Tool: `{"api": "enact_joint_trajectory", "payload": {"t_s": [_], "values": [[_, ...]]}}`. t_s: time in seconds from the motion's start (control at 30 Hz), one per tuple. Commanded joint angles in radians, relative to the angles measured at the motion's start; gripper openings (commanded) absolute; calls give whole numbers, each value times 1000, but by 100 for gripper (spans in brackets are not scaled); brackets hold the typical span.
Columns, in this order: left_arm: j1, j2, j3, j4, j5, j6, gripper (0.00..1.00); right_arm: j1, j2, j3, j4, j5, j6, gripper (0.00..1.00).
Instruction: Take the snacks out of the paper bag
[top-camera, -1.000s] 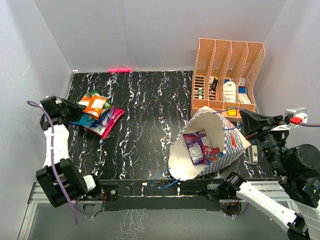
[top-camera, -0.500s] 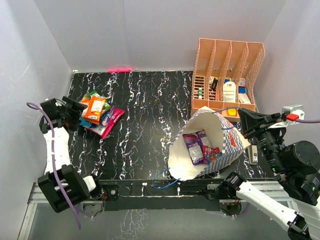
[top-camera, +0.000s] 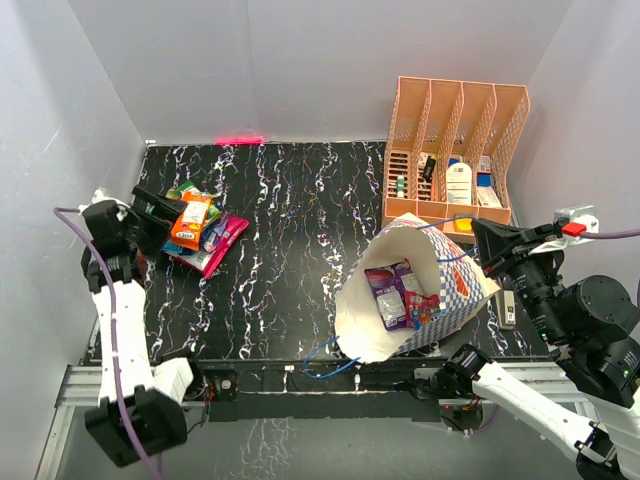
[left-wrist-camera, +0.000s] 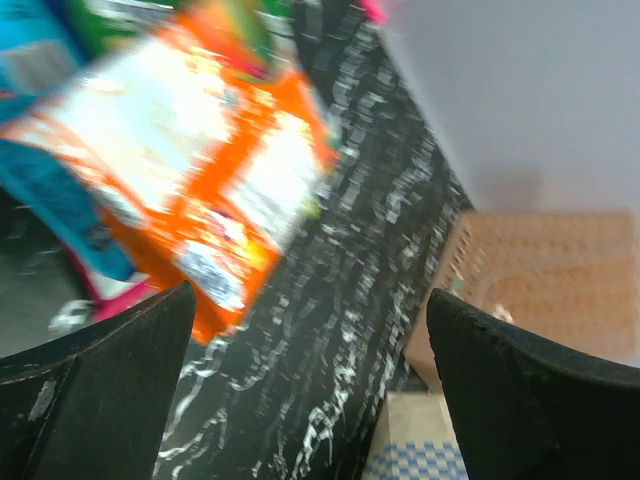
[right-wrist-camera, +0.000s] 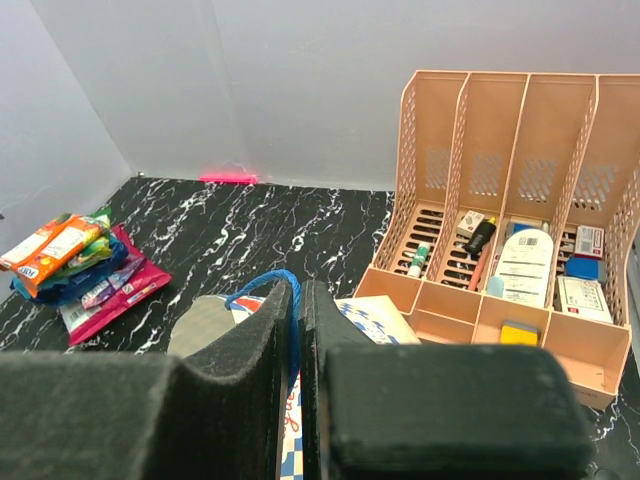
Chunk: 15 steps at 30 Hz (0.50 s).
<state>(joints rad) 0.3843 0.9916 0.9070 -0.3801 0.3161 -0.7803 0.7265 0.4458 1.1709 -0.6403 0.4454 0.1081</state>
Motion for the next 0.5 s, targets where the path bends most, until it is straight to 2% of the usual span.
{"api": "enact_joint_trajectory", "payload": {"t_s": [0.0,0.13,0.27,0.33,0.4,0.47], "values": [[-168,-153,-41,97,84,-55,98,5,10,48,0,14,42,7],[-439,-180,-109,182,58,-150,98,4,15,54,3,21,121,7],[-736,-177,-109,214,-79,-167,98,5,33,40,16,30,175,7],[-873,-181,-118,266,-140,-198,92,5,42,34,25,30,185,7],[-1041,-181,-146,361,-224,-236,87,5,49,28,30,42,191,7],[-1271,-135,-140,406,-338,-230,86,5,54,27,33,48,193,7]]}}
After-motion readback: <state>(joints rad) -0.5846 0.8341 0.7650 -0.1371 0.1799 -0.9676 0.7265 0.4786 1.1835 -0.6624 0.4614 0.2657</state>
